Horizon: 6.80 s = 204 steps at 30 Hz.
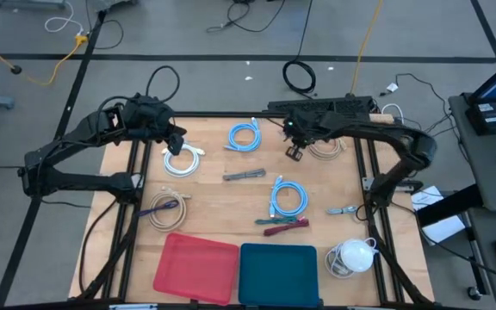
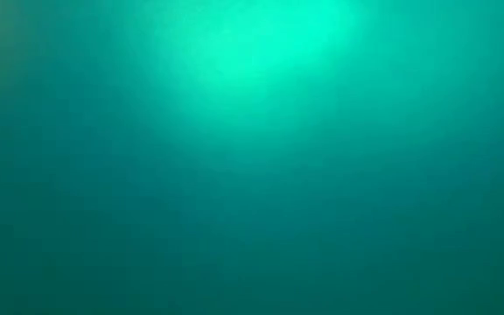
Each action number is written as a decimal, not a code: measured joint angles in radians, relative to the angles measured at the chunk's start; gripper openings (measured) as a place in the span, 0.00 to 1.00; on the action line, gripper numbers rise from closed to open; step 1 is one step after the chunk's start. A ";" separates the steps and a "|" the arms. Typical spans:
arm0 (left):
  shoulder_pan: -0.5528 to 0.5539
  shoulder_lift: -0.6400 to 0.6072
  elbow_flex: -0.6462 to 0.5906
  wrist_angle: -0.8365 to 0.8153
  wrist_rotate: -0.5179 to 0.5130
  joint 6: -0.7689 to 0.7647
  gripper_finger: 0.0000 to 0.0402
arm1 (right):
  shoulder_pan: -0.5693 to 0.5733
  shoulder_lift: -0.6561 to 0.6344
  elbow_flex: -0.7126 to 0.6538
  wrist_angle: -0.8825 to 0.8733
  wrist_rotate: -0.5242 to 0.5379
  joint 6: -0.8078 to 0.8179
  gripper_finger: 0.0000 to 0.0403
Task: Pick & Place USB Port
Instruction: Put the top right white USB cable into the blue bin, then put the white HDMI cable into the red bin, then put the top left white USB cable into the blue bin
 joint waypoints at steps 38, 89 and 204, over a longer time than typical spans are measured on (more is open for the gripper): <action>-0.141 0.141 0.000 0.096 0.057 -0.083 0.06 | 1.009 0.141 0.001 -0.020 -0.289 0.568 0.03; 0.277 0.539 -0.254 0.077 0.000 0.749 0.54 | 0.771 -0.398 0.001 0.415 0.463 0.418 0.33; -0.013 0.447 -0.017 0.307 0.135 -0.333 0.42 | 0.788 -0.429 -0.051 0.424 0.394 0.393 0.33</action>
